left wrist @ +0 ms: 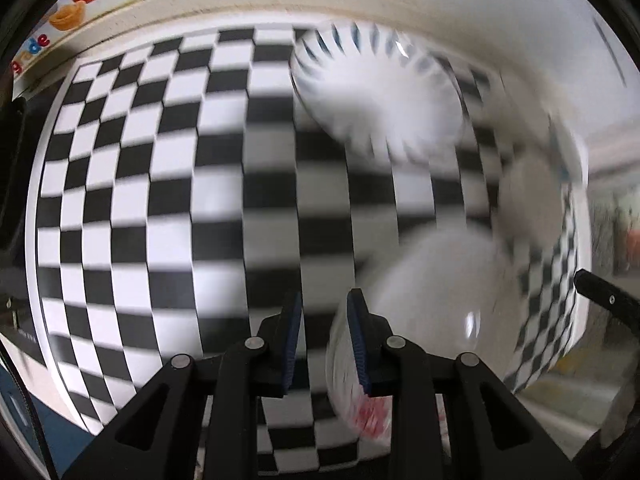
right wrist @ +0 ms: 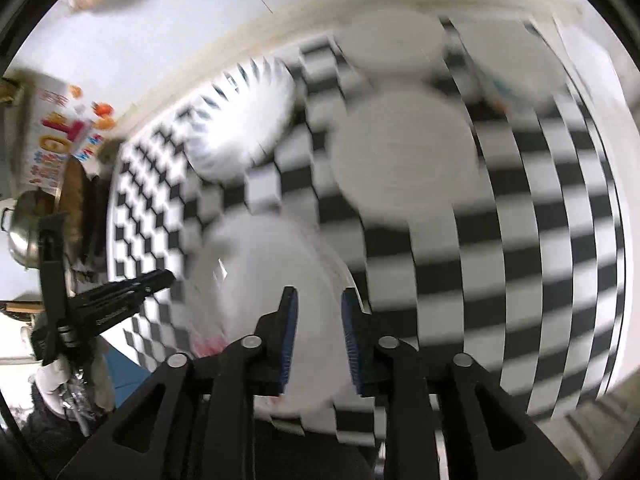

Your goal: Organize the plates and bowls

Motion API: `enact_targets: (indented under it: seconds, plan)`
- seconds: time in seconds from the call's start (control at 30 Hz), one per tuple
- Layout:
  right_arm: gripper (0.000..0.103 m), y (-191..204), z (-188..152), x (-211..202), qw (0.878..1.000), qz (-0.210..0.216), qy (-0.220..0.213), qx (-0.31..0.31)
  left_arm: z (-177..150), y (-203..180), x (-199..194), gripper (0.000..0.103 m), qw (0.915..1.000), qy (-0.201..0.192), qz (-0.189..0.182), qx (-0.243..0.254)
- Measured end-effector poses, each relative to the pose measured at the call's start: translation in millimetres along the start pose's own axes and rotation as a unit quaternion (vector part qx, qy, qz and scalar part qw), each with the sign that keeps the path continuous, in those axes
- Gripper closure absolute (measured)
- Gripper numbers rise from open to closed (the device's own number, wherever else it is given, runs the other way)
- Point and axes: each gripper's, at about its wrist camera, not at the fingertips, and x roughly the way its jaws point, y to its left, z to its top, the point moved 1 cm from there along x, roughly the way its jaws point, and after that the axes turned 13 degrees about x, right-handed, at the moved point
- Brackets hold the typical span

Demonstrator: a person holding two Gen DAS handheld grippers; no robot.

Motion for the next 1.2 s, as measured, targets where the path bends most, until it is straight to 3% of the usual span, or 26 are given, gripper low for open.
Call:
enact_targets:
  seconds: [0.13,0.23,0.5,0.63,0.83,1.2]
  plan:
    - [0.068,34,62,7,1.0,0.013,-0.019,-0.021,52,27,7,0.078,0.999,-0.008,-0.007,-0.043]
    - [0.068,60,114,37,0.999,0.011,-0.014,-0.035,82,46,18,0.078,0.9978,-0.006,-0.013,-0.065]
    - [0.068,93,196,115,0.995,-0.061,0.02,-0.07,139,66,58,0.078,0.9958,0.019,-0.038,-0.081]
    - [0.068,96,214,140,0.993,-0.08,0.041,-0.081,142,64,73,0.079,0.9957,0.037,-0.037,-0.077]
    - [0.085,98,219,163,0.99,-0.072,0.083,-0.087,140,55,73,0.083,0.9971,0.028,-0.029,-0.065]
    - [0.086,97,200,146,0.991,-0.053,0.079,-0.094,129,50,51,0.083,0.9974,0.021,-0.019,-0.066]
